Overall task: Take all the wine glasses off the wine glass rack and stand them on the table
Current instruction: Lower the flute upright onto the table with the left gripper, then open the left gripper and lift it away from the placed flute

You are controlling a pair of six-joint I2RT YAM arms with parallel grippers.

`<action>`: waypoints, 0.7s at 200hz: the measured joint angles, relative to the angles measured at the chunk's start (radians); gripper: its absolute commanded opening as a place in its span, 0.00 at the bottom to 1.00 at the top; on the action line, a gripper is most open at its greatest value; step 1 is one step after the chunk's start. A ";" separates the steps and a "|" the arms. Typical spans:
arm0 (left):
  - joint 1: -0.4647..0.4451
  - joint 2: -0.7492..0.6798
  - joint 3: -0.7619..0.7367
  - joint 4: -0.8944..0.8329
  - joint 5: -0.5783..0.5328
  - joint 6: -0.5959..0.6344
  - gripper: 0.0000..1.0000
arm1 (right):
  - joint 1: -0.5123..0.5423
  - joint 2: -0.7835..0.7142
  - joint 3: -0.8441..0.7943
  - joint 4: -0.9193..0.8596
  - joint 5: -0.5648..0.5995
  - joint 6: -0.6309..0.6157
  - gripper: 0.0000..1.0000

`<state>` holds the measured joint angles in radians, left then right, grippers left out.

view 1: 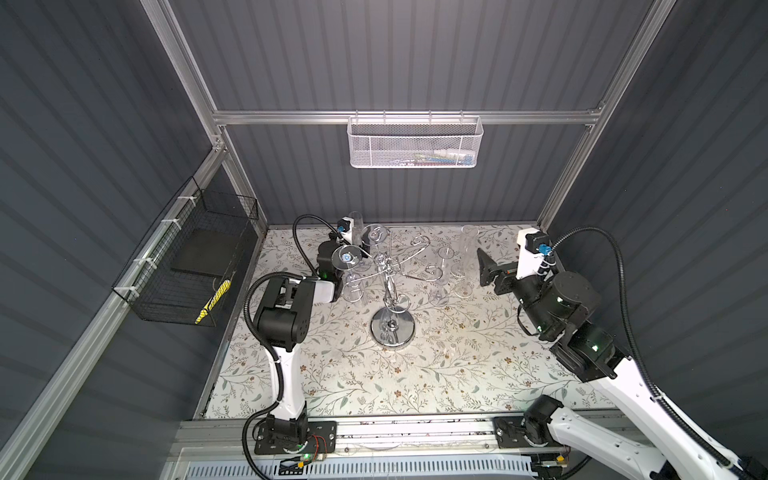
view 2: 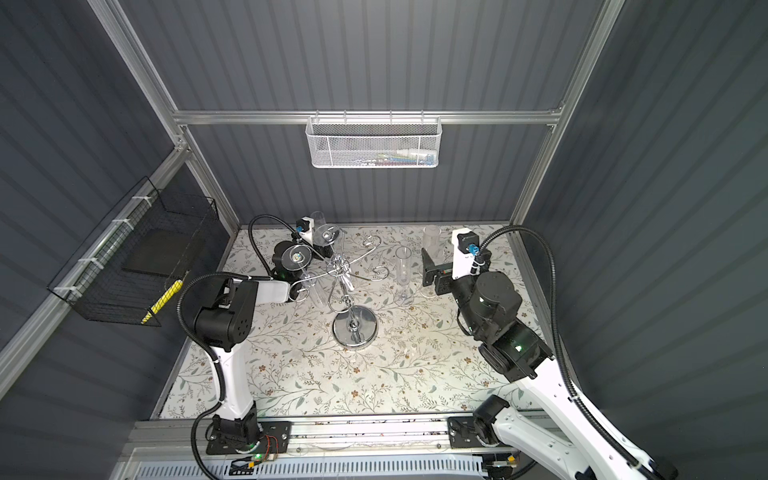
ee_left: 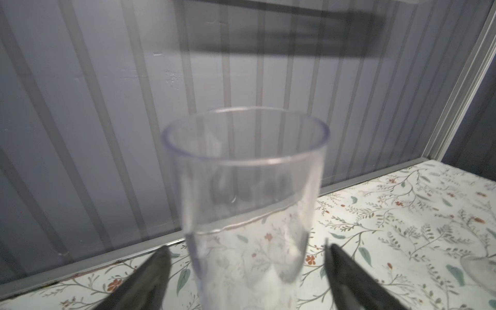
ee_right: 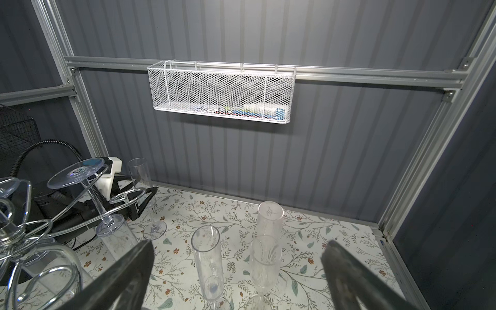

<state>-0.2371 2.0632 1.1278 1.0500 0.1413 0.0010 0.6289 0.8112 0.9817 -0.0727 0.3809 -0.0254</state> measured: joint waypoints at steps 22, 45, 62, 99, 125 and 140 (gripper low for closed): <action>0.000 -0.024 -0.012 -0.002 -0.010 0.000 1.00 | 0.000 -0.001 0.000 -0.011 -0.004 0.003 0.99; 0.000 -0.069 -0.032 -0.003 -0.019 0.000 1.00 | 0.000 -0.010 0.001 -0.026 -0.012 0.010 0.99; 0.000 -0.106 -0.046 -0.003 -0.026 0.000 1.00 | 0.000 -0.024 0.001 -0.031 -0.014 0.015 0.99; 0.000 -0.174 -0.090 -0.003 -0.037 0.000 1.00 | 0.000 -0.051 0.001 -0.037 -0.015 0.020 0.99; 0.000 -0.214 -0.108 -0.045 -0.040 0.000 1.00 | -0.001 -0.057 0.002 -0.062 -0.021 0.029 0.99; 0.000 -0.241 -0.108 -0.078 -0.044 0.000 1.00 | -0.001 -0.063 0.002 -0.074 -0.026 0.037 0.99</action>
<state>-0.2371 1.8221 1.0199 0.9718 0.0971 0.0006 0.6277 0.7483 0.9836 -0.1467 0.3550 0.0116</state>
